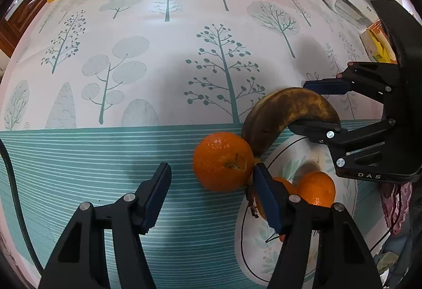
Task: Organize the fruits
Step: 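Grasp an orange with the left tool while the right tool lifts the banana, then lower the orange and banana into the pink bowl with both tools, then open both tools and move them back over the white plate, then grasp a small orange with the left tool while the right tool grasps another orange, then carry both oranges into the pink bowl and open both tools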
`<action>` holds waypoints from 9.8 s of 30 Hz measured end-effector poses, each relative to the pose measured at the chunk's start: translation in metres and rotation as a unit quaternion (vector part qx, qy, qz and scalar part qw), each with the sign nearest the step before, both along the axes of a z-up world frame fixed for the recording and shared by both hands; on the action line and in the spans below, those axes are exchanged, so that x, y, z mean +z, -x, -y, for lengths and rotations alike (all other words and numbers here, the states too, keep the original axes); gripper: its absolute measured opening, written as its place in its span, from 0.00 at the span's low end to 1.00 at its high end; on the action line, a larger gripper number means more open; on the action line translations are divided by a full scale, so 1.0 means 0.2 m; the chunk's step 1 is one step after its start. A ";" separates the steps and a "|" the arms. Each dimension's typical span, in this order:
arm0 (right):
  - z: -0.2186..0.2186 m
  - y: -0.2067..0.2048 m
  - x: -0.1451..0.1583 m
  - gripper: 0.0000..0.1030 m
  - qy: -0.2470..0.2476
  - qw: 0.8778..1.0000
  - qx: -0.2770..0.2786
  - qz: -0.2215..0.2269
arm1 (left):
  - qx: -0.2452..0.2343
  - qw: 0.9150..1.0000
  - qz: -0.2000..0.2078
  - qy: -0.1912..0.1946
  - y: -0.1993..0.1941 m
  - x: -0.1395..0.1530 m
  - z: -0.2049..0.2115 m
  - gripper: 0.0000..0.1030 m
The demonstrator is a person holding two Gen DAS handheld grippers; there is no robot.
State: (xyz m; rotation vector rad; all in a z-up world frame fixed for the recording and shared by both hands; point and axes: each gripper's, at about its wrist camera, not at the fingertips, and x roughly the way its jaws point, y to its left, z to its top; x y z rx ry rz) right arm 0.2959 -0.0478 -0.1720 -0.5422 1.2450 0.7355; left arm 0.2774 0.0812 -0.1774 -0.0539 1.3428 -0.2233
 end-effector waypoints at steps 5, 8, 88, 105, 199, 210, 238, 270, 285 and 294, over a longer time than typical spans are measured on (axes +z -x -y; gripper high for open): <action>0.00 0.04 0.01 0.36 0.005 1.000 -0.002 0.008 | 0.002 1.000 -0.004 0.005 -0.03 -0.03 0.03 0.56; 0.01 0.05 0.03 0.33 0.017 1.000 -0.020 0.014 | 0.000 1.000 -0.004 0.013 -0.04 -0.03 0.03 0.45; 1.79 0.81 0.39 0.36 -0.049 0.845 -0.526 0.082 | -0.177 0.979 0.079 -0.065 0.67 0.30 1.66 0.42; 1.75 0.89 0.47 0.45 -0.053 0.853 -0.509 0.104 | -0.162 0.978 0.110 -0.076 0.73 0.41 1.63 0.85; 0.15 0.47 0.05 0.44 -0.121 0.878 -0.457 -0.072 | -0.180 0.981 0.065 -0.016 0.25 0.12 0.05 0.79; 0.26 0.52 0.10 0.41 -0.128 0.865 -0.483 -0.050 | -0.183 0.983 0.031 0.003 0.20 0.01 0.16 0.49; 0.23 0.98 0.58 0.41 -0.123 0.877 -0.456 0.084 | -0.205 0.971 0.125 0.014 0.60 0.56 0.23 0.36; 1.49 1.32 0.68 0.41 -0.062 0.848 -0.511 0.125 | -0.280 0.954 0.103 0.019 0.95 0.49 1.64 0.36; 1.61 1.19 0.41 0.44 -0.042 0.884 -0.464 0.043 | -0.256 0.964 0.068 -0.028 0.92 0.26 1.78 0.36; 1.60 1.18 0.35 0.46 -0.039 0.890 -0.454 0.023 | -0.247 0.966 0.068 -0.042 0.95 0.26 1.79 0.45</action>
